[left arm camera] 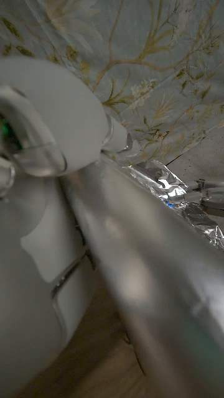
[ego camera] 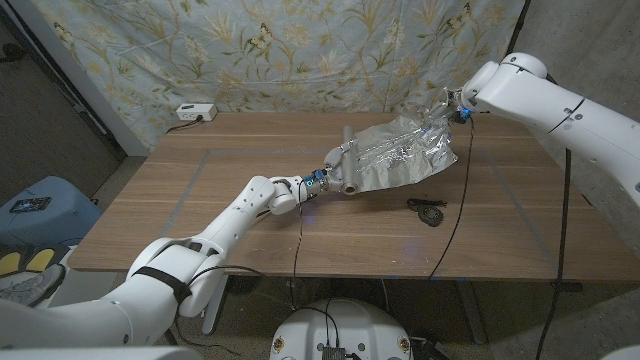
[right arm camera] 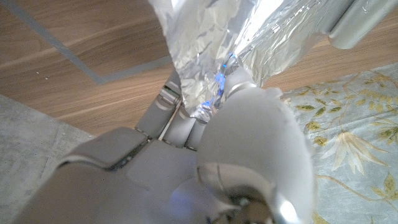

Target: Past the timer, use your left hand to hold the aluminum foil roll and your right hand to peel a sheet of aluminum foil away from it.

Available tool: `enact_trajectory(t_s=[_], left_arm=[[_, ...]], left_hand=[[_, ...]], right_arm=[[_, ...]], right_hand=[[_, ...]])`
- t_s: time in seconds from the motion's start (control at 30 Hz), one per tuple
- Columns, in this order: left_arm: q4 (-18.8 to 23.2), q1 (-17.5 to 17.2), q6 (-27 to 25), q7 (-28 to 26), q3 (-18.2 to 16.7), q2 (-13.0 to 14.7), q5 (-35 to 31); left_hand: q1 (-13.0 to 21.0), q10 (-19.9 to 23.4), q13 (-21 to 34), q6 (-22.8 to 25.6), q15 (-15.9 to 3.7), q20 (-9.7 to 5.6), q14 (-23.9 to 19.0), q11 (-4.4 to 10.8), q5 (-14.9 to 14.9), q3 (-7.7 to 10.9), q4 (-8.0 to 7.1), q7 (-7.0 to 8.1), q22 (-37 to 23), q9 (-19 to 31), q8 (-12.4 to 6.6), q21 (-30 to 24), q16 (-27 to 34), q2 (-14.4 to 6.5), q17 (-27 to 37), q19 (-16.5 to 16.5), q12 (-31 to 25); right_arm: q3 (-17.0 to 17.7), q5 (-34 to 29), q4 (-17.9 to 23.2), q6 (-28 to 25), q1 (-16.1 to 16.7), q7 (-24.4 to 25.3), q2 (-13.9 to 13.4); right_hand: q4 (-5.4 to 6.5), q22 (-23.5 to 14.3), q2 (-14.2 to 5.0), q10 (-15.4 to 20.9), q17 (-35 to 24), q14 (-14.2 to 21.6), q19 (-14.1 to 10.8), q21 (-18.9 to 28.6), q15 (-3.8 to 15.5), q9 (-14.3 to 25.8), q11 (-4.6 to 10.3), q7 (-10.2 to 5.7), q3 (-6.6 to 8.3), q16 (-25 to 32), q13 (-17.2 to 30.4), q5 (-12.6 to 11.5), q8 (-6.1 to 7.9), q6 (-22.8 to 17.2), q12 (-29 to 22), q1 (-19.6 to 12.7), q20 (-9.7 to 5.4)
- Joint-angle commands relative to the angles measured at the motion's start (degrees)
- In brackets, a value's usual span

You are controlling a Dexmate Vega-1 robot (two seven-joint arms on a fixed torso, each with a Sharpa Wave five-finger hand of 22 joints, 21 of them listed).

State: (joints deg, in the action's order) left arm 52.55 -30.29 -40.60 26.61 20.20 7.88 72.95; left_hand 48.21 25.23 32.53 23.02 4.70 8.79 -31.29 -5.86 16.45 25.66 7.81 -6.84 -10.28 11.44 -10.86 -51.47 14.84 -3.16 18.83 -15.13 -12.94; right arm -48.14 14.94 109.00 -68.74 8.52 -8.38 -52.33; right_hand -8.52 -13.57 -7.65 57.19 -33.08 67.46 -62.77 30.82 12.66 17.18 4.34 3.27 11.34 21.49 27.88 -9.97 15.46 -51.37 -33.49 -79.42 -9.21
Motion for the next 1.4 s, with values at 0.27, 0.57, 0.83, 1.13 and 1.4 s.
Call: enact_trajectory(t_s=[0.27, 0.57, 0.83, 1.13, 1.4], left_arm=[[1.87, -1.28, 0.69, 0.64, -0.37, 0.14, -0.55], [4.80, -2.42, 1.46, -0.50, 0.00, 0.99, -0.82], [5.87, -2.54, 1.79, -0.80, 0.45, 1.59, -0.71], [7.92, -3.21, 2.10, -3.06, 0.35, 2.23, -0.37], [10.85, -4.43, 2.99, -5.71, 0.17, 3.11, 0.19]], left_hand=[[-0.06, 0.42, 0.28, 0.24, -0.40, -0.06, 0.13, 0.24, -0.43, 0.01, 0.58, 0.11, -0.17, -0.03, -0.44, 0.20, 0.03, -0.51, -0.07, 0.07, -0.26], [1.51, 0.93, 0.30, 1.26, -0.45, -0.03, -0.08, 0.35, -0.68, 0.53, 1.49, 0.09, -0.19, -0.06, -0.81, 0.33, 0.38, -1.13, -0.14, -0.17, -0.52], [3.51, 1.70, 0.32, 1.85, -1.06, -0.25, -0.47, 0.69, -0.83, 0.85, 2.33, 0.04, -0.20, -0.07, -0.95, 0.36, 0.89, -1.28, -0.17, -0.57, -0.85], [4.40, 2.31, 0.33, 3.04, -1.27, -0.36, -0.46, 1.05, -1.00, 0.79, 2.26, -0.18, -0.22, -0.07, -1.30, 0.42, 1.25, -1.49, -0.05, -0.77, -1.09], [10.57, 8.26, 0.14, 9.31, -4.10, -2.06, -4.92, 3.95, -0.25, 3.71, 2.71, 0.33, -0.27, 0.00, -2.90, -0.45, 3.65, -4.28, -0.19, -3.39, -3.08]], right_arm=[[0.84, -0.70, 1.85, -1.16, 0.24, -0.05, -2.16], [2.31, -0.54, 2.94, -1.20, 1.46, 0.69, -3.43], [4.00, -0.12, 3.74, -1.59, 2.62, 1.84, -3.89], [4.68, 0.04, 4.19, -1.60, 3.08, 2.47, -4.18], [5.70, 0.58, 4.76, -1.37, 4.06, 3.39, -4.02]], right_hand=[[-0.10, -0.07, -0.45, 0.20, -0.43, 0.50, 0.44, 1.06, 0.25, 0.28, 0.19, -0.03, 0.67, -0.37, 0.12, -0.27, -0.37, -0.67, -0.36, -1.00, 0.19], [-0.15, 0.01, -0.34, 0.11, -0.67, 0.44, 0.65, 1.56, 0.30, 0.41, 0.17, 0.09, 0.77, -0.70, 0.14, -0.25, -0.54, -0.72, -0.40, -1.01, 0.23], [-0.10, 0.10, -0.39, 0.14, -0.86, 0.44, 0.85, 1.98, 0.24, 0.52, 0.14, -0.08, 0.88, -0.97, 0.09, -0.23, -0.69, -0.77, -0.45, -0.93, 0.24], [-0.17, 0.20, -0.34, 0.15, -1.14, 0.58, 1.02, 2.46, 0.34, 0.59, 0.14, -0.10, 1.00, -1.17, -0.01, -0.22, -0.86, -0.86, -0.46, -0.97, 0.25], [-0.20, 0.28, -0.29, 0.04, -1.34, 0.55, 1.26, 2.85, 0.37, 0.67, 0.08, -0.08, 1.09, -1.42, 0.08, -0.20, -1.00, -0.93, -0.53, -0.98, 0.30]])
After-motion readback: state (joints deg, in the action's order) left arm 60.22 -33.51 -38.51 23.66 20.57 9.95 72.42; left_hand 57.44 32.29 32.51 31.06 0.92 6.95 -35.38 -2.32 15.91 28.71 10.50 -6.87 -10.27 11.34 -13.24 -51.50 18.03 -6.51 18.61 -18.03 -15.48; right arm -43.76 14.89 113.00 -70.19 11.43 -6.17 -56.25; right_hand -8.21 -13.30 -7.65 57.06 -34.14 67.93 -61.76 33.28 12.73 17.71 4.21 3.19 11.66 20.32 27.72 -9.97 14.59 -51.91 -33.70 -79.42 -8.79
